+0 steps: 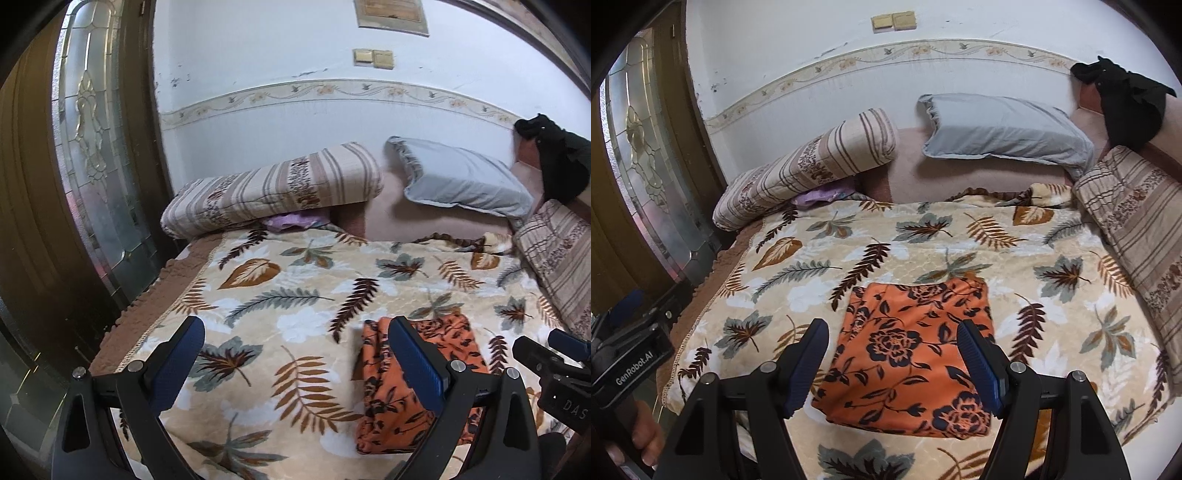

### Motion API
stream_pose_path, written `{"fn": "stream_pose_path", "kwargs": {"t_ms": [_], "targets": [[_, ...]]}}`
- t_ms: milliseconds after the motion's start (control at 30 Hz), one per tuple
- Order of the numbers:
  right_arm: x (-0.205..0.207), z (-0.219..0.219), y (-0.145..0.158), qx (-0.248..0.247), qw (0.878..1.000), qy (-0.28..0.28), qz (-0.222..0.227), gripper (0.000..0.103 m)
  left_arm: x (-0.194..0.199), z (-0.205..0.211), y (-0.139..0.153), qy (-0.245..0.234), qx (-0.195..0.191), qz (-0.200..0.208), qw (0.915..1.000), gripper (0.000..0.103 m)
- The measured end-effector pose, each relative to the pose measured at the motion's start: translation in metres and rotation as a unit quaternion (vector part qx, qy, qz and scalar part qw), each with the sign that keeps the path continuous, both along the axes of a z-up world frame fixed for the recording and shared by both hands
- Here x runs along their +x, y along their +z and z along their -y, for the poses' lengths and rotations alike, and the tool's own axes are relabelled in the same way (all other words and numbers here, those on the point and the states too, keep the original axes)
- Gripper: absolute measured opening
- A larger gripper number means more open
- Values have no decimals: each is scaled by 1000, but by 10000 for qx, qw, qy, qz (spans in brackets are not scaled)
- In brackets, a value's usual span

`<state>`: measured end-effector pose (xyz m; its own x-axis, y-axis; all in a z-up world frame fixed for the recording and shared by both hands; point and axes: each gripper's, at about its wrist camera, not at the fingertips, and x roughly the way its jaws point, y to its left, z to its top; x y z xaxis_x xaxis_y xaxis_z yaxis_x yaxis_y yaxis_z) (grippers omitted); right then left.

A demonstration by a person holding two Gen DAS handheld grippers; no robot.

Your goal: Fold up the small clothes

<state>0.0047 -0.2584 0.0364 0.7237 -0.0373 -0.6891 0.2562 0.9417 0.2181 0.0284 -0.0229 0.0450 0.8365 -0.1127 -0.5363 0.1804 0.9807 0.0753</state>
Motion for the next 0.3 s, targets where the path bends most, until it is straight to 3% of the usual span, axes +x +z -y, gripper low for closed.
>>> {"fn": "stream_pose_path", "kwargs": {"t_ms": [200,300], "targets": [[-7,9,2,-59,9999,-85,26,75,-4,6,0,-152,-58,48,9999,99],[-1,24,-10,-131,9999,-29,104,75,16,2,-13,-164,-228,-259,9993,99]]}}
